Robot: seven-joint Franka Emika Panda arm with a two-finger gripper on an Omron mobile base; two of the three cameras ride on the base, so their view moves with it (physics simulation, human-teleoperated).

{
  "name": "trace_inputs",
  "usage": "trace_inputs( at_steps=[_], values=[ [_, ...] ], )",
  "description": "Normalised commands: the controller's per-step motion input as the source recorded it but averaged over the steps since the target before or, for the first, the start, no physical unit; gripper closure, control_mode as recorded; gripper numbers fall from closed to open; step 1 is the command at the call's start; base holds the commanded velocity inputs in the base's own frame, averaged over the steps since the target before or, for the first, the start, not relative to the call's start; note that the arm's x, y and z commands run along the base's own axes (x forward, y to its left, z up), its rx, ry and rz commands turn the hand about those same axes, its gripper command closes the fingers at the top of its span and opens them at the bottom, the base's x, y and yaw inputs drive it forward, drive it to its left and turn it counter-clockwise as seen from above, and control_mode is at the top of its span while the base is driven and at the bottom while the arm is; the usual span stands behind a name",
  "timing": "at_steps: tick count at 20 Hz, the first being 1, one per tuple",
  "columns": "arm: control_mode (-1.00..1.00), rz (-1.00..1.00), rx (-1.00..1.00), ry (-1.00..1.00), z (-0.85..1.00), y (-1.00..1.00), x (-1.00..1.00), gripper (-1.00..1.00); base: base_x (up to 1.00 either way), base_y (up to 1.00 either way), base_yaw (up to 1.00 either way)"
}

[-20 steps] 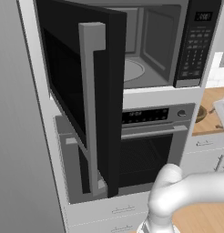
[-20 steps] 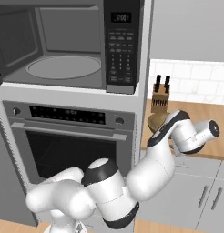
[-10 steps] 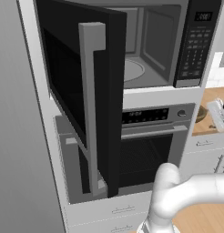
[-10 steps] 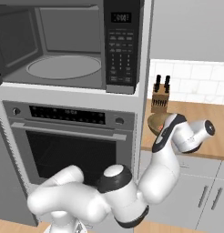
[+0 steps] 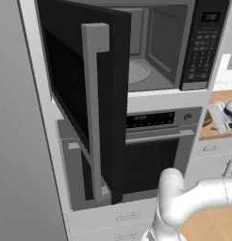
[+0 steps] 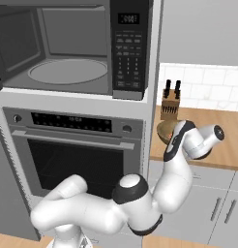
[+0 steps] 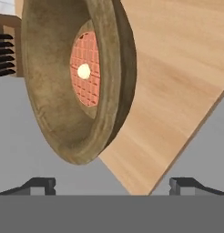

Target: Open the microwave, place the bowl with waffle inside the microwave, then close the microwave door and turn it on.

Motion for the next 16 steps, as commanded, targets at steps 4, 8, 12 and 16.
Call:
trace_inputs(
  at_steps=[4, 8, 12, 16],
  values=[
    [-1.0, -0.02, 0.0, 0.0, -0.25, -0.02, 0.21, -1.0, 0.0, 0.0, 0.0],
    [-1.0, -0.11, 0.0, 0.0, -0.14, -0.17, 0.14, -1.0, 0.0, 0.0, 0.0],
    [-1.0, -0.1, 0.0, 0.0, -0.16, -0.12, 0.16, -1.0, 0.0, 0.0, 0.0],
    [-1.0, -0.08, 0.0, 0.0, -0.19, 0.0, 0.29, -1.0, 0.0, 0.0, 0.0]
  ],
)
